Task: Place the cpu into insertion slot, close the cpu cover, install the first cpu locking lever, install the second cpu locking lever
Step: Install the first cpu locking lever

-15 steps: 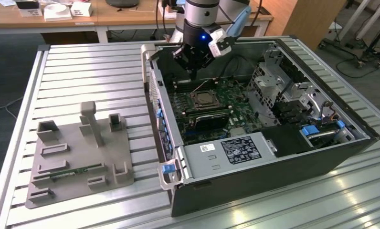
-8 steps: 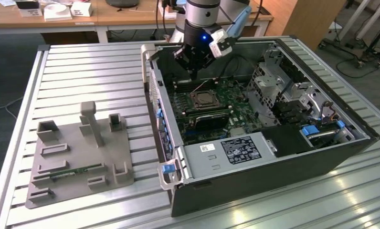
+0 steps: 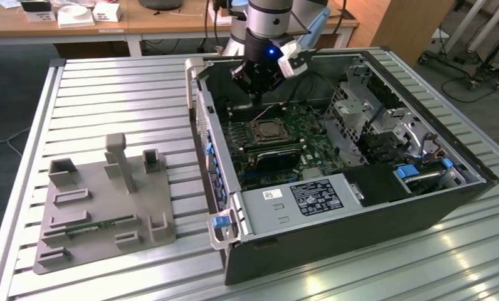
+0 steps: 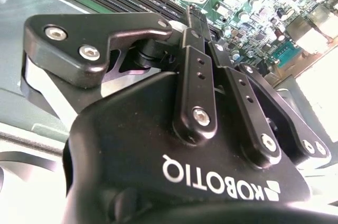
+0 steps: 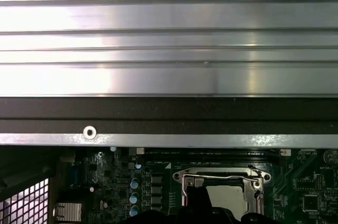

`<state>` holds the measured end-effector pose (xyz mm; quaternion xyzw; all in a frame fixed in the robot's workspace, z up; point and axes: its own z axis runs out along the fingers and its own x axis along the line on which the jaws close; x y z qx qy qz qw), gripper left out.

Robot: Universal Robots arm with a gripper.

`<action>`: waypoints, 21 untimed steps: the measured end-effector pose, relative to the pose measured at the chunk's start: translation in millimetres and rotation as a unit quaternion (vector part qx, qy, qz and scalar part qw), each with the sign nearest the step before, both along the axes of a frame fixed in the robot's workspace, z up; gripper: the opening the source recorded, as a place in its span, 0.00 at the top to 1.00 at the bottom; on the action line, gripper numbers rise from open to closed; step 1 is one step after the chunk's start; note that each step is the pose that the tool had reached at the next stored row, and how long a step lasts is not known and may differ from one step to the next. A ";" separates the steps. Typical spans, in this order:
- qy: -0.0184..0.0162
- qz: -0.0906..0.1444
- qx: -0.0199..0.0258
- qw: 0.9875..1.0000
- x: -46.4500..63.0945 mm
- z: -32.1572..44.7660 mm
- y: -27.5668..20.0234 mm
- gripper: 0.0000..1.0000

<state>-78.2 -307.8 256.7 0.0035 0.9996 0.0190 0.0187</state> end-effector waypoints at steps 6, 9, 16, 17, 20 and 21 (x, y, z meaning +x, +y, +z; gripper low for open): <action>0.000 0.000 0.000 1.000 4.7 -2.0 0.0 0.89; 0.000 0.000 0.000 1.000 4.8 -2.4 0.1 0.89; 0.000 0.000 0.000 1.000 8.1 -8.9 0.2 0.89; 0.000 0.000 0.000 1.000 8.9 -10.0 0.3 0.89; 0.001 0.000 0.000 1.000 12.9 -12.6 0.5 0.89; 0.001 0.000 0.000 1.000 14.4 -13.4 0.7 0.89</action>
